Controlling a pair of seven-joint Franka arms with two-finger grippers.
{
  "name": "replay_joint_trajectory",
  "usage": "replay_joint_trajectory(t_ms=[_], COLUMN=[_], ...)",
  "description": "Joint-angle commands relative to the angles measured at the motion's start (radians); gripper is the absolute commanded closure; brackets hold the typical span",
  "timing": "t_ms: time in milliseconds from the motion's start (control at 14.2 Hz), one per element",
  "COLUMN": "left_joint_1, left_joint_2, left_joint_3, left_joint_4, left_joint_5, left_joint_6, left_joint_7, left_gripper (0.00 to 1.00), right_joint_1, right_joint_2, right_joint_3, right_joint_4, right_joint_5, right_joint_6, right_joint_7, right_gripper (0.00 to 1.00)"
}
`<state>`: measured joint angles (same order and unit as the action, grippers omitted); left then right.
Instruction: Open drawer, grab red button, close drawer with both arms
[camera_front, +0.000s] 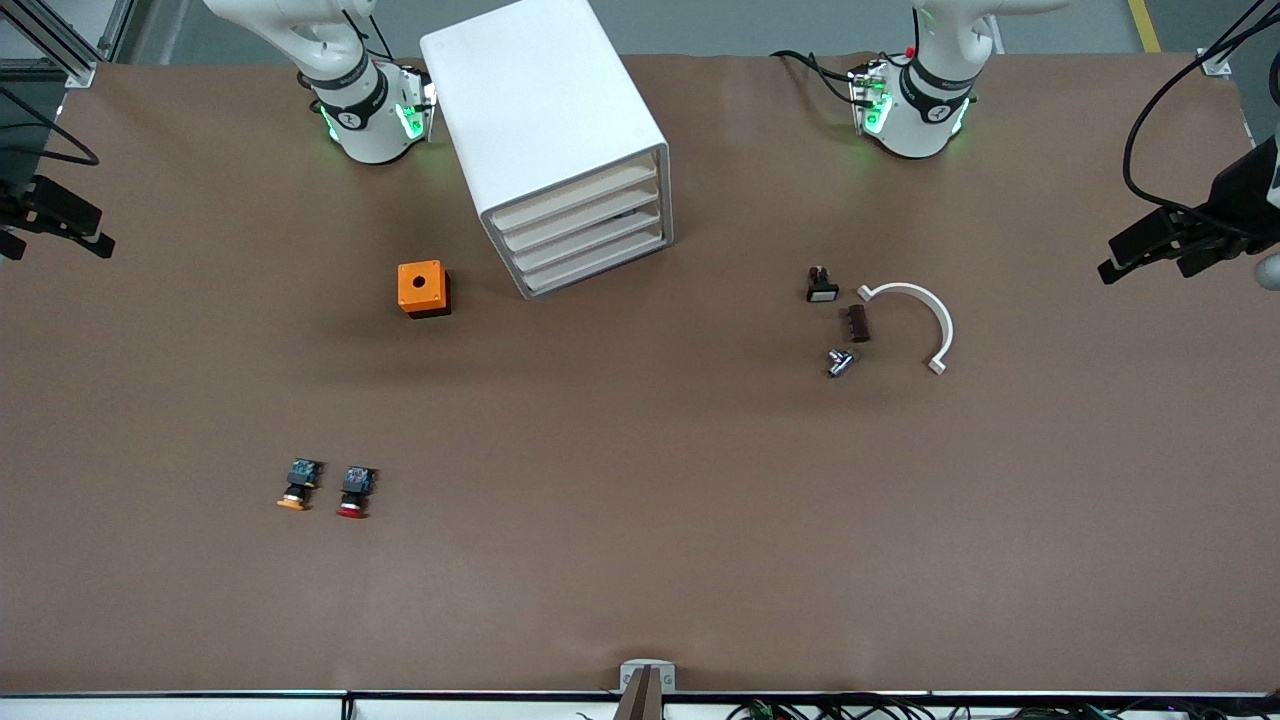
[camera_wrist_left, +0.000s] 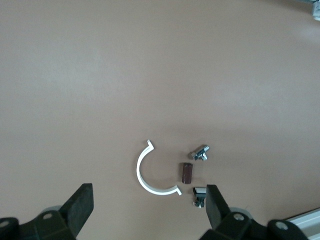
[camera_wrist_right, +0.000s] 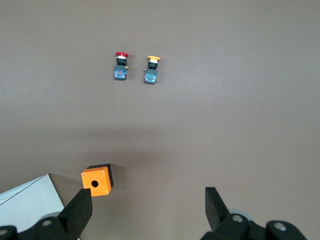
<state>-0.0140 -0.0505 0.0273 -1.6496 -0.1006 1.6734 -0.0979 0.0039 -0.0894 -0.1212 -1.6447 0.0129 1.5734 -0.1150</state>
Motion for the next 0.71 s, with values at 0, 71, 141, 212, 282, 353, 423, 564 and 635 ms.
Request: replay_joint_trajectory(t_ms=[0, 71, 141, 212, 282, 353, 423, 564, 635], left_joint_1=[-0.009, -0.009, -0.011, -0.012, -0.018, -0.018, -0.014, -0.015, -0.015], left_joint_2=[0.029, 0.029, 0.029, 0.029, 0.029, 0.029, 0.028, 0.027, 0.027], left_joint_3=[0.0, -0.001, -0.001, -0.003, -0.004, -0.023, -0.038, -0.04, -0.041], left_joint_4=[0.062, 0.062, 0.062, 0.063, 0.065, 0.067, 0.067, 0.067, 0.067], left_joint_5=[0.022, 0.022, 0.022, 0.033, 0.053, 0.068, 0.078, 0.084, 0.084], left_joint_6=[-0.011, -0.012, -0.012, -0.017, -0.029, -0.033, -0.034, -0.035, -0.035], left_joint_7=[0.006, 0.006, 0.006, 0.009, 0.017, 0.026, 0.027, 0.027, 0.026], left_gripper=[0.01, 0.01, 0.01, 0.01, 0.01, 0.01, 0.01, 0.01, 0.0], right_joint_1=[-0.01, -0.012, -0.013, -0.012, -0.012, -0.012, -0.012, -0.012, -0.012], right_joint_2=[-0.029, -0.029, -0.027, -0.029, -0.027, -0.027, -0.027, -0.027, -0.027], right_joint_3=[0.011, 0.011, 0.011, 0.011, 0.011, 0.011, 0.011, 0.011, 0.011], right_joint_4=[-0.023, -0.023, -0.023, -0.023, -0.023, -0.023, -0.023, -0.021, -0.021], right_joint_5=[-0.013, -0.014, -0.013, -0.014, -0.014, -0.013, -0.013, -0.013, -0.014], right_joint_6=[-0.013, -0.013, -0.013, -0.013, -0.013, -0.015, -0.013, -0.01, -0.009], right_joint_7=[-0.011, -0.009, -0.008, 0.0, 0.0, 0.001, 0.001, 0.001, 0.003], right_gripper=[0.0, 0.0, 0.0, 0.0, 0.0, 0.0, 0.0, 0.0, 0.0])
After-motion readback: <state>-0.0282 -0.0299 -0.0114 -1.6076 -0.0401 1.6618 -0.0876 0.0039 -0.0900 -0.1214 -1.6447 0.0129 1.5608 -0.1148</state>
